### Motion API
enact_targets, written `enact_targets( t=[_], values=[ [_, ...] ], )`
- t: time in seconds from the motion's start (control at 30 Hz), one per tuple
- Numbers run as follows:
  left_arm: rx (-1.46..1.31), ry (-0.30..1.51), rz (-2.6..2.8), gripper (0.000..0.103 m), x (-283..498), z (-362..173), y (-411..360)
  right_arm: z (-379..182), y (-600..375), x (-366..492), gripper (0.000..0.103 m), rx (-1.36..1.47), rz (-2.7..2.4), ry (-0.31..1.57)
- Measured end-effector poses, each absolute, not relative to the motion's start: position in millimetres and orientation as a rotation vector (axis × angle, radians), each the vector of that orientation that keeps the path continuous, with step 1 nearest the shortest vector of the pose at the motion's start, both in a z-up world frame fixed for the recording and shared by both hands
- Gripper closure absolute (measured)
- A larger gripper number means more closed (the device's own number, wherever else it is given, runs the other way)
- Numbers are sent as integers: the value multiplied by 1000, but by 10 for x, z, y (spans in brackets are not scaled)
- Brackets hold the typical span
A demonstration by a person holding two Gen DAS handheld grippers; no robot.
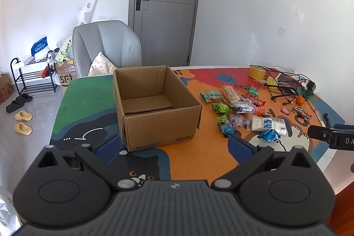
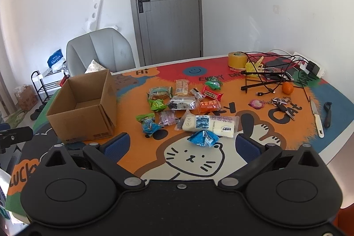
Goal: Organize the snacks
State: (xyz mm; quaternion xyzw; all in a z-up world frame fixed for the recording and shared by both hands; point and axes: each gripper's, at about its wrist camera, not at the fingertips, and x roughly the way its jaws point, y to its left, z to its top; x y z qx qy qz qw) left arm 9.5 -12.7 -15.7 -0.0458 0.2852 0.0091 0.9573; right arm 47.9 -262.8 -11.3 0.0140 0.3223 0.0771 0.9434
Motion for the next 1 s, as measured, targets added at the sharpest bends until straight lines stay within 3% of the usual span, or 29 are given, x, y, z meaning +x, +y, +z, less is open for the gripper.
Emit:
enact_targets(
  t=[1.0],
  values=[
    [-97, 576, -50, 2, 646, -549, -585, -653, -2885, 862, 0, 64, 146, 691]
  ],
)
